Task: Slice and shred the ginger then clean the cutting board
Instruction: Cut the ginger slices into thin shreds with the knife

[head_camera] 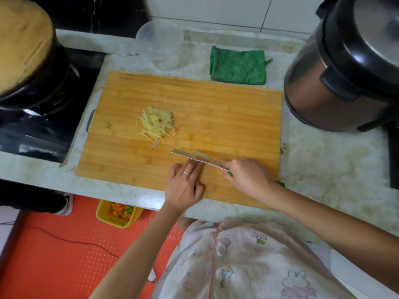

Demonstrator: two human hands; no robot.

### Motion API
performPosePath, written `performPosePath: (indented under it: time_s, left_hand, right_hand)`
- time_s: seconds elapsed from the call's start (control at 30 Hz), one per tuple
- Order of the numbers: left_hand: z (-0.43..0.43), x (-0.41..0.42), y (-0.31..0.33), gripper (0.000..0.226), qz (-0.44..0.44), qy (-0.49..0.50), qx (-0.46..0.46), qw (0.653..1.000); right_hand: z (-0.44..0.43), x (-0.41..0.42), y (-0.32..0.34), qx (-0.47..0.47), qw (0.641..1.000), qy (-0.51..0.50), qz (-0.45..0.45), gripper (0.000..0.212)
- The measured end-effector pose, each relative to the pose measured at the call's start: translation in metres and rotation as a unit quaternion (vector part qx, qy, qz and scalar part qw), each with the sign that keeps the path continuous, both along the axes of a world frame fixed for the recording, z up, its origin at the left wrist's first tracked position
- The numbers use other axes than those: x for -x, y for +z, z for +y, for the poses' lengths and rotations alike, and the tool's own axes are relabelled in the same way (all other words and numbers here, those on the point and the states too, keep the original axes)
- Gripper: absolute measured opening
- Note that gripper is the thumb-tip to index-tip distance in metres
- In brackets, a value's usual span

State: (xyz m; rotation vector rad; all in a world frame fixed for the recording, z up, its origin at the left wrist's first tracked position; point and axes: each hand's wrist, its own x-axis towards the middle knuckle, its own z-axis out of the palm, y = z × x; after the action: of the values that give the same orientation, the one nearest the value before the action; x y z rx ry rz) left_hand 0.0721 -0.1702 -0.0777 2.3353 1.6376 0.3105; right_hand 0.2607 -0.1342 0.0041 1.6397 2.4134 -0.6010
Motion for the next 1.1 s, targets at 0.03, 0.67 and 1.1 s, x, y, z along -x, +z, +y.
performPosePath:
  time_s: [0.03, 0.67, 1.1]
  left_hand:
    - [0.000, 0.000, 0.000, 0.052, -0.001, -0.001, 0.001, 1.000]
    - [-0.002, -0.001, -0.007, 0.049, -0.015, 0.011, -0.096, 0.995]
    - [-0.002, 0.000, -0.013, 0.044, -0.024, 0.006, -0.127, 0.992]
  right_hand:
    - [0.001, 0.001, 0.000, 0.006, 1.000, -0.005, -0.002, 0.034]
    - [-0.004, -0.006, 0.013, -0.001, 1.000, -0.016, 0.027, 0.035]
    - [-0.019, 0.002, 0.010, -0.015, 1.000, -0.012, -0.001, 0.035]
